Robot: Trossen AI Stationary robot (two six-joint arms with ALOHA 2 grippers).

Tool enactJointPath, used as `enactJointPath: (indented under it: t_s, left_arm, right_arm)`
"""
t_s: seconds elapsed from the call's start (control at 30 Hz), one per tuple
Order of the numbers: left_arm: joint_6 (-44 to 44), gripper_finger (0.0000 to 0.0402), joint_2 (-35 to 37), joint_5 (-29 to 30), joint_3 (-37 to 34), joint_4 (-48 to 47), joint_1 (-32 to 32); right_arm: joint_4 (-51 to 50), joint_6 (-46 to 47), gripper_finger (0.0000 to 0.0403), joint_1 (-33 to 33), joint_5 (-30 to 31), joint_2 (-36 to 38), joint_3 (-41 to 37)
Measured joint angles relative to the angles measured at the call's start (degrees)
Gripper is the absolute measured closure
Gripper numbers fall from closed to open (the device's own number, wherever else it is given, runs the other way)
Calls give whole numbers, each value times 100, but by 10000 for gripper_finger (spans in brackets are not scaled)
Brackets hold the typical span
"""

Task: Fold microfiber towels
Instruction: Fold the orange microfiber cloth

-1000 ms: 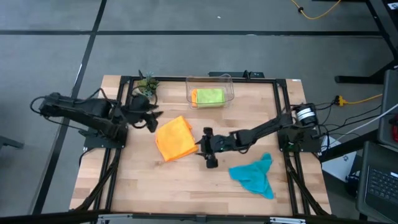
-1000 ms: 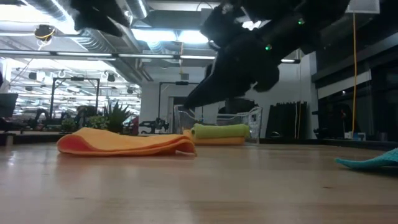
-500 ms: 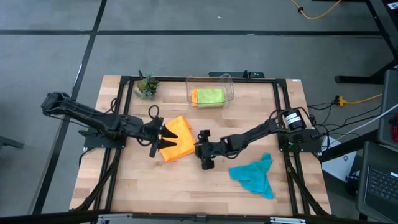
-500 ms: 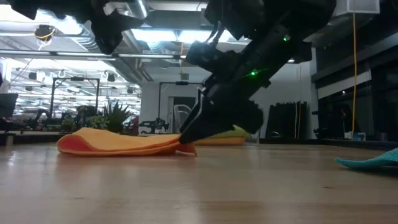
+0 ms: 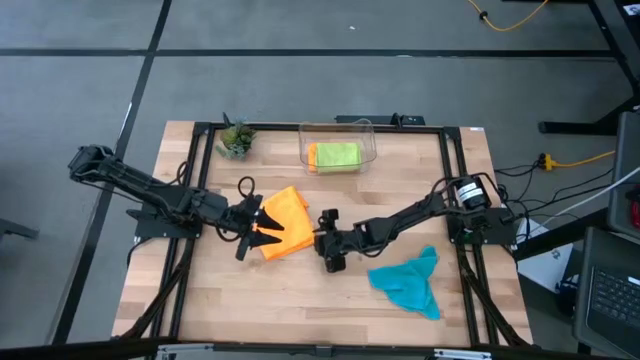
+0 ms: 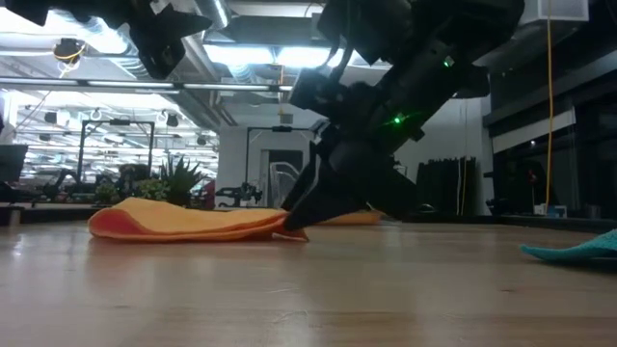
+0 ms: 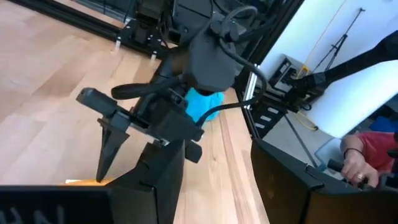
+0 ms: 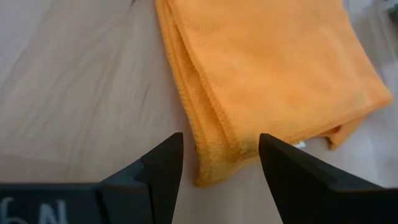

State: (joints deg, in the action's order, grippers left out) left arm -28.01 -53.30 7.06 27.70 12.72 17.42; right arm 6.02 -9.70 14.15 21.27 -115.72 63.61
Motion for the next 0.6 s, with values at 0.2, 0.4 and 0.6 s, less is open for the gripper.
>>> enactJointPath:
  t_s: [0.2,0.4,0.6]
  left_arm:
    - [7,223,0,260,0,-10,-1]
    - [4,223,0,292,0,-50,1]
    - [-85,223,0,294,0,-68,11]
  right_arm:
    - [113,-262,191,-70,71,-193,7]
    - [441,-523,191,-55,846,-377,13]
    - [490,-566,198,-76,973,-387,9]
